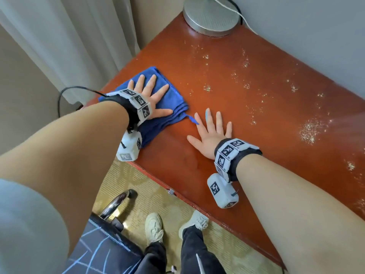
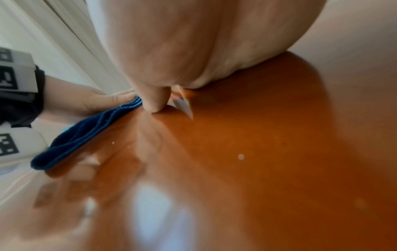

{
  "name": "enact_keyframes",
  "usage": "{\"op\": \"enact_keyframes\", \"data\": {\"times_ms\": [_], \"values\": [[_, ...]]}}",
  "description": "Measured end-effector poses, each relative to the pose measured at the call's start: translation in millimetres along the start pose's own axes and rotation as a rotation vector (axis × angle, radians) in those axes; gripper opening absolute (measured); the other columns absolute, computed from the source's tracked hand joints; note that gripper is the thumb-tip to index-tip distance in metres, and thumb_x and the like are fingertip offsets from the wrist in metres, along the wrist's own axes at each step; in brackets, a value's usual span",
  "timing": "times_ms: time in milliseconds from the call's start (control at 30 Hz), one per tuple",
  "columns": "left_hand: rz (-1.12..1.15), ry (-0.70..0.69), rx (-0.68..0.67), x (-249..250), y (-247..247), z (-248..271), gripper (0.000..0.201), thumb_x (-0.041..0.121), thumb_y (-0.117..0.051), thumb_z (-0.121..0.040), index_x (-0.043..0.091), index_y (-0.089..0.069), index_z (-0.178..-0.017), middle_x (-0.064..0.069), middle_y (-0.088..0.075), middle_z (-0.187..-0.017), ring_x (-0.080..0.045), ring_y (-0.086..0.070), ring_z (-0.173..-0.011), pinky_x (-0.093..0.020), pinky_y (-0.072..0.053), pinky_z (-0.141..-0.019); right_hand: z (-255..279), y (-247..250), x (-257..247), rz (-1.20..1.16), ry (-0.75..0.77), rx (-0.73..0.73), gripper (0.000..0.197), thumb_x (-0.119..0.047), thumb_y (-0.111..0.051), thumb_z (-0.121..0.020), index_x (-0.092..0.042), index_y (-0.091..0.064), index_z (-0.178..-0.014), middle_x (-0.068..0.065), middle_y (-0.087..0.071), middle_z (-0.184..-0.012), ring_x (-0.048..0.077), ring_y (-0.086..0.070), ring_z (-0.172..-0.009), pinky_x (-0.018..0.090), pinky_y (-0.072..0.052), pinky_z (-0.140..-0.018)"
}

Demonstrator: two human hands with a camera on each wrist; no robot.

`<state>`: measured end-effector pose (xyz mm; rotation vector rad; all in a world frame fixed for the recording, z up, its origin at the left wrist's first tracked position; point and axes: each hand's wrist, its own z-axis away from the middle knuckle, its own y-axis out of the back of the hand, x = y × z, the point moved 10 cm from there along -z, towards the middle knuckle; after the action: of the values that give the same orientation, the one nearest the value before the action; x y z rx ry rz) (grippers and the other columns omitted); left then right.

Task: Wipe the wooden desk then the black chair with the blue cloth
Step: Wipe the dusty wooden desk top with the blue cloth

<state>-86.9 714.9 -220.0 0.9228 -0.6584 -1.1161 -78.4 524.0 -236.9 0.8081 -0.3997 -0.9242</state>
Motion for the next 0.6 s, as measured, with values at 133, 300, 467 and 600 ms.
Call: {"op": "enact_keyframes", "data": {"times_ms": [133,300,467,600], "values": [[0.080,0.151,0.004,-53,-4,9,0.081,0.073,-0.029,-0.084,0.039,0.007,-0.148,-0.003,0.015,-0.158,-0.031,0.012,-0.144,-0.048,0.005,-0.115,0,0,0,0.001,0.001,-0.016,0.068,-0.062,-0.015,-0.093,-0.037,0.022,-0.144,-0.004,0.035,-0.150,0.026,0.031,-0.138,0.054,0.014,-0.112],[0.165,0.268,0.026,-98,-21,39,0.082,0.072,-0.032,-0.084,0.038,0.005,-0.148,-0.003,0.014,-0.158,-0.030,0.012,-0.144,-0.047,0.006,-0.115,1,0,-1,0.003,0.000,-0.021,0.068,-0.063,-0.015,-0.093,-0.037,0.022,-0.143,-0.004,0.036,-0.149,0.025,0.031,-0.138,0.053,0.015,-0.112],[0.098,0.301,0.018,-97,-36,68,0.080,0.070,-0.026,-0.087,0.033,0.008,-0.149,-0.005,0.015,-0.157,-0.032,0.012,-0.144,-0.047,0.005,-0.115,3,2,-2,0.013,0.002,-0.019,0.068,-0.063,-0.013,-0.093,-0.036,0.023,-0.143,-0.003,0.036,-0.149,0.026,0.031,-0.138,0.054,0.014,-0.111],[-0.040,0.151,-0.031,-58,-53,88,0.079,0.068,-0.021,-0.089,0.031,0.018,-0.147,-0.007,0.021,-0.156,-0.036,0.017,-0.142,-0.050,0.006,-0.114,4,3,-2,0.023,0.004,-0.015,0.068,-0.062,-0.013,-0.093,-0.035,0.023,-0.144,-0.002,0.036,-0.149,0.027,0.031,-0.138,0.054,0.014,-0.111]]}}
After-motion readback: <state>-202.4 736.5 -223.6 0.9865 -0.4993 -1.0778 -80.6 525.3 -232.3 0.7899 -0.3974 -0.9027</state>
